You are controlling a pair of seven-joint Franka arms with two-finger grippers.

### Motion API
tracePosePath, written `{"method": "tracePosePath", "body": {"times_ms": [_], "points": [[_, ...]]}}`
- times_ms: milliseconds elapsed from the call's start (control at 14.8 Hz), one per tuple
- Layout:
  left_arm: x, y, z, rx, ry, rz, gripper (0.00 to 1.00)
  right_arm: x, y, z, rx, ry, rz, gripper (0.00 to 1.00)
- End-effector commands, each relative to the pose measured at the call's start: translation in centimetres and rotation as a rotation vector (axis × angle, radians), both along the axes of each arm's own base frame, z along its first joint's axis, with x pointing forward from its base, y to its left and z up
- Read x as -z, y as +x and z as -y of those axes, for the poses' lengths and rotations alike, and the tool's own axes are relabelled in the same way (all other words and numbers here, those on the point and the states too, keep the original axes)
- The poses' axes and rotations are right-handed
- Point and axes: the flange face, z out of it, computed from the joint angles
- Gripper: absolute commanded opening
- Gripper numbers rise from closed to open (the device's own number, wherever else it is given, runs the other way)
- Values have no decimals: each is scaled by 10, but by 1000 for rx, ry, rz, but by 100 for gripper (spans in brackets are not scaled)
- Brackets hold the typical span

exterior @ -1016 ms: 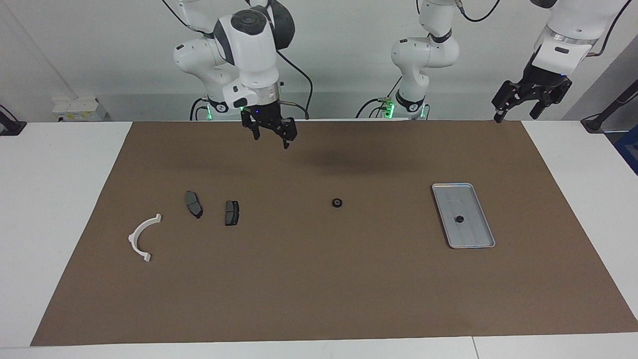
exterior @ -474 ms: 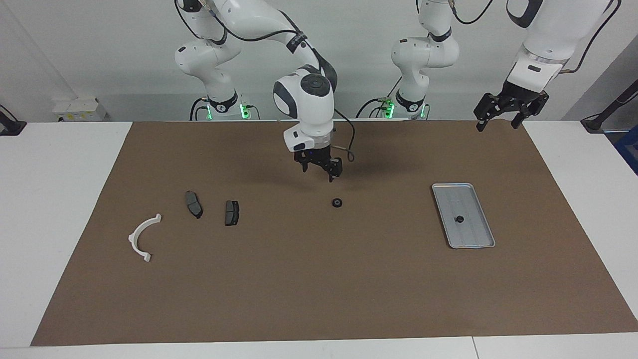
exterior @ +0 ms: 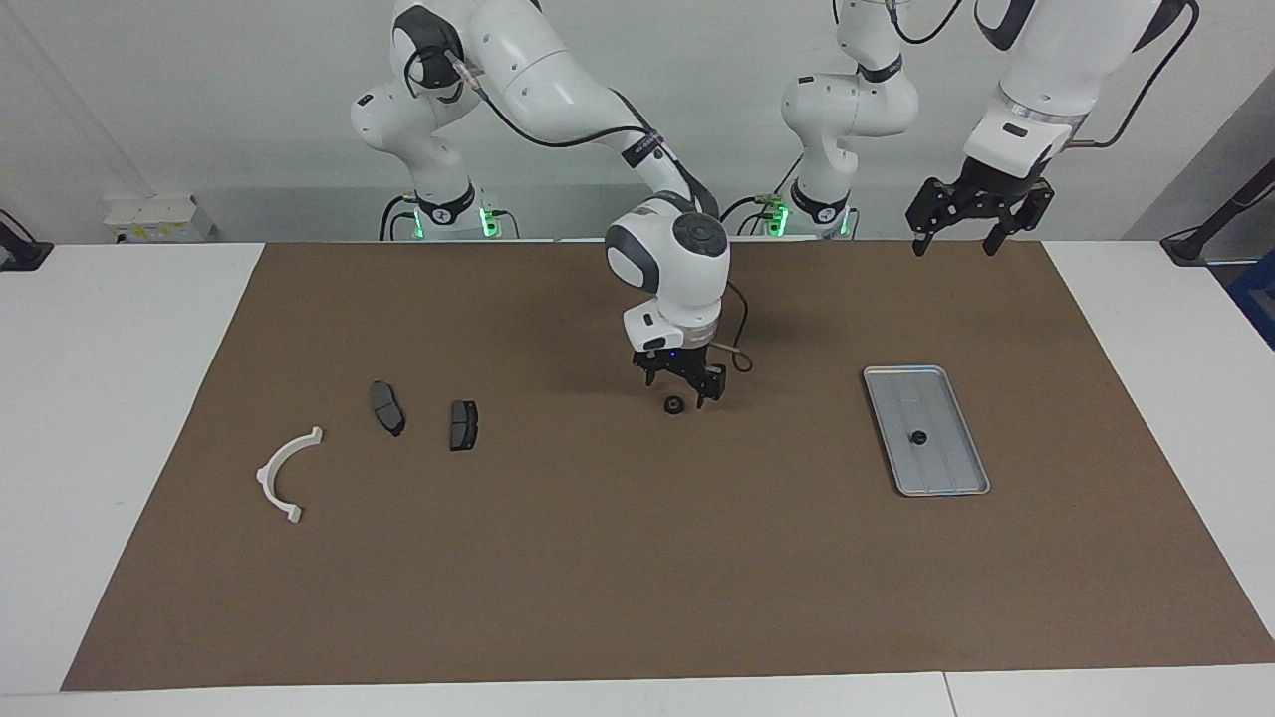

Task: Place bearing gear from tray to pile
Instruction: 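Grasp the black bearing mid-table with the right gripper, then carry the bearing toward the white arc while the left gripper reaches the tray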

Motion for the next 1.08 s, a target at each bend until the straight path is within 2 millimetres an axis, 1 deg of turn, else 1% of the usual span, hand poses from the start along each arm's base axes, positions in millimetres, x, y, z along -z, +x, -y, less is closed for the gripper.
{"method": "tracePosePath", "body": {"times_ms": [0,135,339,542,677,745,813,881,948,1016], "points": [[-1,-8,-1,1,-21,-1,100,-7,11,-4,17,41,47,97],[-1,-8,-1,3,-20,-4,100,-6,10,-3,21,42,42,95],[1,-10,-4,-1,-19,-18,100,4,9,1,23,34,33,93],[1,-11,-7,-6,-19,-19,100,9,7,4,22,32,28,91],[4,-10,-6,1,-16,-16,100,11,5,4,21,31,25,88],[9,-10,-8,1,-18,-4,100,11,5,4,21,31,25,83],[16,-6,-8,-2,-21,17,100,11,6,5,22,30,26,75],[29,-3,-13,-6,-22,25,98,11,6,6,24,31,25,60],[42,2,-24,-24,-24,47,93,11,8,8,27,31,25,37],[65,9,-40,-22,-21,64,92,11,9,9,30,31,25,18]]}}
